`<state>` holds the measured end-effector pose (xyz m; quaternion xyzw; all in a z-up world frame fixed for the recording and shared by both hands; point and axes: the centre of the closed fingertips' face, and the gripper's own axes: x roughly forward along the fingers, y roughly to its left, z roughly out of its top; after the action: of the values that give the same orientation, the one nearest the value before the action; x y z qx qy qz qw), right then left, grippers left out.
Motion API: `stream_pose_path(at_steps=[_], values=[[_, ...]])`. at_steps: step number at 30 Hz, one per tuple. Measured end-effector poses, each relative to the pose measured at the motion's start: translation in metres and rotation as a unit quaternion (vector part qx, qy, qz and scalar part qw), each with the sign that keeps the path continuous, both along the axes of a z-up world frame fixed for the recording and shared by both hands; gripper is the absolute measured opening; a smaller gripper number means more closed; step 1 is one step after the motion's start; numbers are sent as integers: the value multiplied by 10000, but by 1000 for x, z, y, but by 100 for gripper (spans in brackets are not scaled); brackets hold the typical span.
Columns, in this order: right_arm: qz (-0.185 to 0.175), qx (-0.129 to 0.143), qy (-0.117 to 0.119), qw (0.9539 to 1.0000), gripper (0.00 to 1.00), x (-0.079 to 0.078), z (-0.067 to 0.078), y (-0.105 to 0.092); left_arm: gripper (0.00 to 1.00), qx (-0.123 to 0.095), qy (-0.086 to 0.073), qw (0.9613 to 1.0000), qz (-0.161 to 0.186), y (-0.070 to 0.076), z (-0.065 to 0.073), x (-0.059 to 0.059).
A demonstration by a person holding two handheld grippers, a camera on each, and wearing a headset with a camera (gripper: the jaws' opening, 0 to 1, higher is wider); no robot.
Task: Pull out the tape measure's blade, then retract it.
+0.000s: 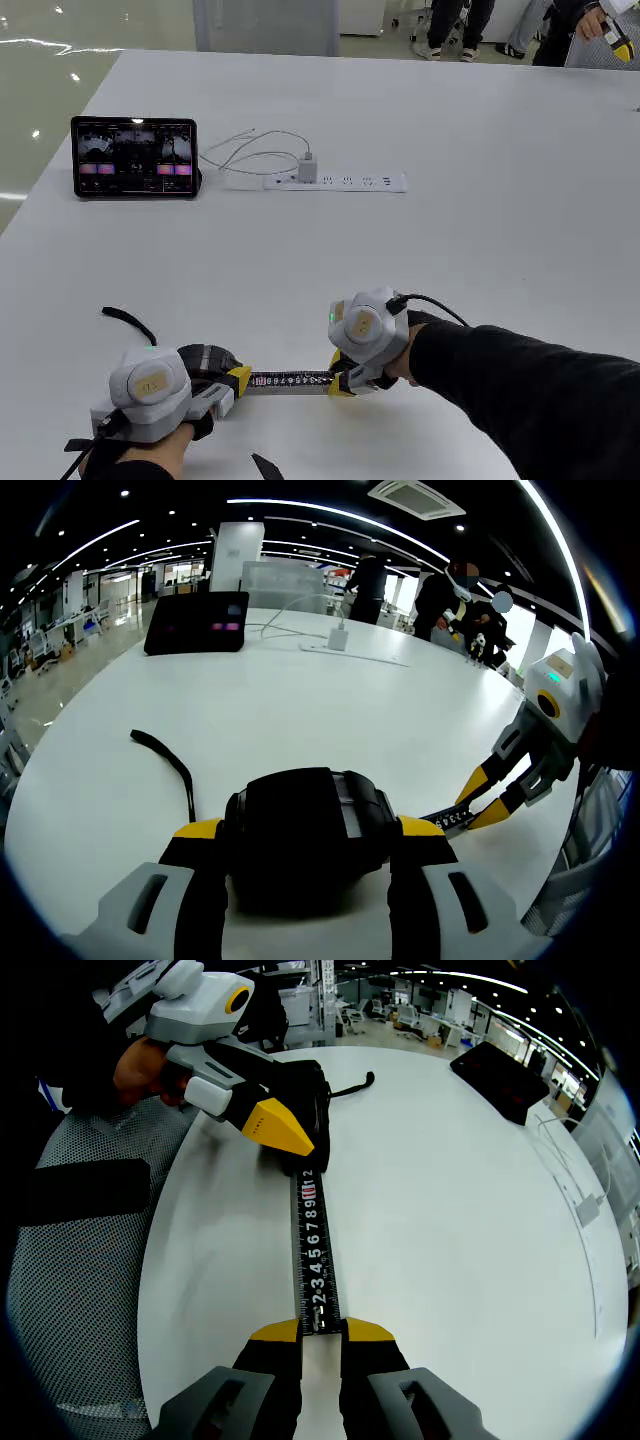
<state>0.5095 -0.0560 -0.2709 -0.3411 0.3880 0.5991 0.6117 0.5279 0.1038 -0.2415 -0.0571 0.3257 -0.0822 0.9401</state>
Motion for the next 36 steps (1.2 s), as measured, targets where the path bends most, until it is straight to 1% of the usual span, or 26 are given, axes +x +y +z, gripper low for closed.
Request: stream_pose_path(at_steps=[3,6,11,12,14,17,23,25,29,36], values=[[27,4,0,10000,9,-1,1,1,61,-5,7,10000,-2,0,0,0],[-27,8,30,10000,9,-1,1,2,61,-8,6,10000,0,0,0,0],[0,-20,5,10000,10,0,0,3,61,-9,14,10000,0,0,0,0],[-57,-25,12,10000,10,0,0,4,61,-13,18,10000,2,0,0,0],[-323,22,108,9994,10,0,1,6,61,-29,33,10000,6,0,0,0],[-194,6,64,9998,10,-1,1,7,61,-34,38,10000,1,0,0,0],[-188,-3,51,9998,10,0,0,9,61,-48,36,10000,-1,0,0,0],[-251,11,59,9997,10,0,0,11,61,-54,35,10000,-2,0,0,0],[-88,17,-39,10000,9,0,-1,12,61,-71,44,10000,4,0,0,0],[-122,33,-42,9999,9,0,0,16,61,-84,33,10000,11,0,0,0]])
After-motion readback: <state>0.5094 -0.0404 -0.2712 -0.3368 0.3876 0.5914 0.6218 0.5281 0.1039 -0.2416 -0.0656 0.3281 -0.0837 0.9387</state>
